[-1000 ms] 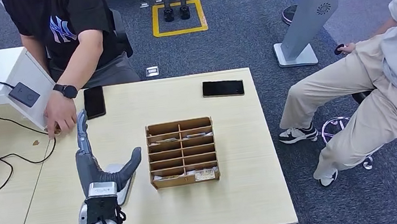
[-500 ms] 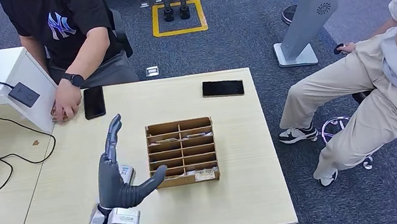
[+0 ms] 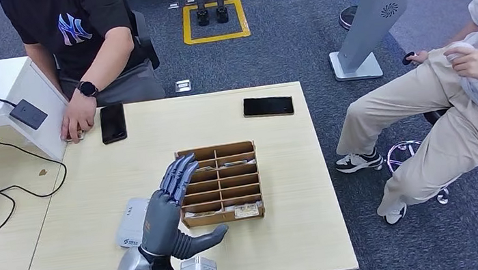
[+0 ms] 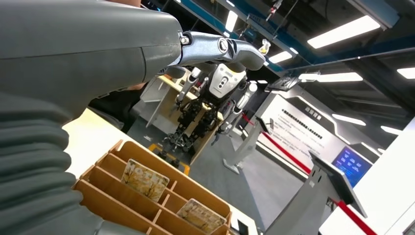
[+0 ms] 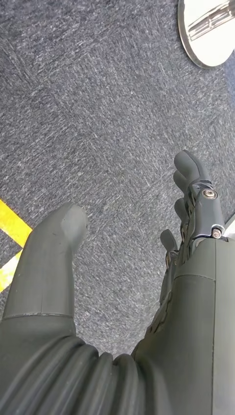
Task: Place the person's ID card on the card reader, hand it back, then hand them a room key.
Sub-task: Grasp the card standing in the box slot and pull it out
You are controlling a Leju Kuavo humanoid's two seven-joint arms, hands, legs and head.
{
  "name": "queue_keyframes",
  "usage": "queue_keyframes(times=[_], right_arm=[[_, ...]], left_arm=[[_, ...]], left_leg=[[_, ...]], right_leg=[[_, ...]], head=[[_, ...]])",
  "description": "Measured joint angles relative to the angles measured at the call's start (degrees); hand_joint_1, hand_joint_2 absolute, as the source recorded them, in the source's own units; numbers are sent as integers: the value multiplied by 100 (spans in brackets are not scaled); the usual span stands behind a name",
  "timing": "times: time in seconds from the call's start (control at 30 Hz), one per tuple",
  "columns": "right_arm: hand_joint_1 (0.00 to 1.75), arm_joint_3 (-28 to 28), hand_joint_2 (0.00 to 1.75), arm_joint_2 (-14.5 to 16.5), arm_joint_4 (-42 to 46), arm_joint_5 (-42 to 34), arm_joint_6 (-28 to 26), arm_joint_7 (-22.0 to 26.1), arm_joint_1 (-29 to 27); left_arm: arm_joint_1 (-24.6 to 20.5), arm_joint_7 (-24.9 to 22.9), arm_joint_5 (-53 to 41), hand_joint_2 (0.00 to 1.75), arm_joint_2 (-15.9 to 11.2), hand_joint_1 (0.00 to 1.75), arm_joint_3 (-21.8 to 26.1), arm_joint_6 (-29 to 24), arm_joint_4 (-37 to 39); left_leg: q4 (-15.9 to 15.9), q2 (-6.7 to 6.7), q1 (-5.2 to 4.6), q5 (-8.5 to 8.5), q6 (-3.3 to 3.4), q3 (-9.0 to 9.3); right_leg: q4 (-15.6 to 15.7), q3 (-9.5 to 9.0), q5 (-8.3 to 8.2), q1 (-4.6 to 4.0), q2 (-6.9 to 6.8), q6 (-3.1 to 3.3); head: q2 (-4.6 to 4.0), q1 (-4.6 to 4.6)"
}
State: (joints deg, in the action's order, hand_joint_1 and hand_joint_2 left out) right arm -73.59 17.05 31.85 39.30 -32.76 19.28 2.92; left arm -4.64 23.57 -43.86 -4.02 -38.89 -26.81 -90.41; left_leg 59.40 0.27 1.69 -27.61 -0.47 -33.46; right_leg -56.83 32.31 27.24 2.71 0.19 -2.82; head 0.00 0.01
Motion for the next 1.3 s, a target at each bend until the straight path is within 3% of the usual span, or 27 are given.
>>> queue_keyframes(times=[0.03, 0.17, 0.23, 0.37, 0.47, 1.3], right_arm=[[0, 0, 175, 0, -2, 0, 0, 0, 0], [0, 0, 175, -1, -4, 1, 0, 2, 0], [0, 0, 175, -2, -7, 10, 1, 2, 0], [0, 0, 175, -17, -36, 75, 27, 1, 1], [0, 0, 175, -27, -53, 100, 37, -20, 0], [0, 0, 175, -33, -36, 209, 157, -180, -10]], left_arm=[[-7, -3, -1, 0, -5, 0, -14, -1, 21], [-35, -26, -41, 175, -23, 0, -40, -10, 89], [-70, -251, -407, 175, -33, 0, -55, -77, 136], [-279, -1441, -2265, 175, -101, 0, -156, -237, 495], [-409, -1838, -2750, 175, -142, 0, -204, -239, 846], [-519, -2376, -3212, 175, -169, 0, -320, -107, 1822]], left_leg=[[0, 0, 0, 0, 0, 0], [0, 0, 0, 0, 0, 0], [0, -1, 0, 0, 0, 0], [0, 0, 0, 1, 0, 0], [0, 1, 0, 1, -1, 1], [0, 1, 0, 0, 0, -1]], right_leg=[[0, 0, 0, 0, 0, 0], [0, 0, 0, 0, 0, 0], [0, 0, 0, 0, -1, 0], [0, -1, -1, 0, -1, 1], [-1, -1, -2, -1, 1, 2], [0, 1, -2, 0, 0, 2]], head=[[0, 0], [0, -1], [0, 0], [0, 1], [0, 1], [0, 0]])
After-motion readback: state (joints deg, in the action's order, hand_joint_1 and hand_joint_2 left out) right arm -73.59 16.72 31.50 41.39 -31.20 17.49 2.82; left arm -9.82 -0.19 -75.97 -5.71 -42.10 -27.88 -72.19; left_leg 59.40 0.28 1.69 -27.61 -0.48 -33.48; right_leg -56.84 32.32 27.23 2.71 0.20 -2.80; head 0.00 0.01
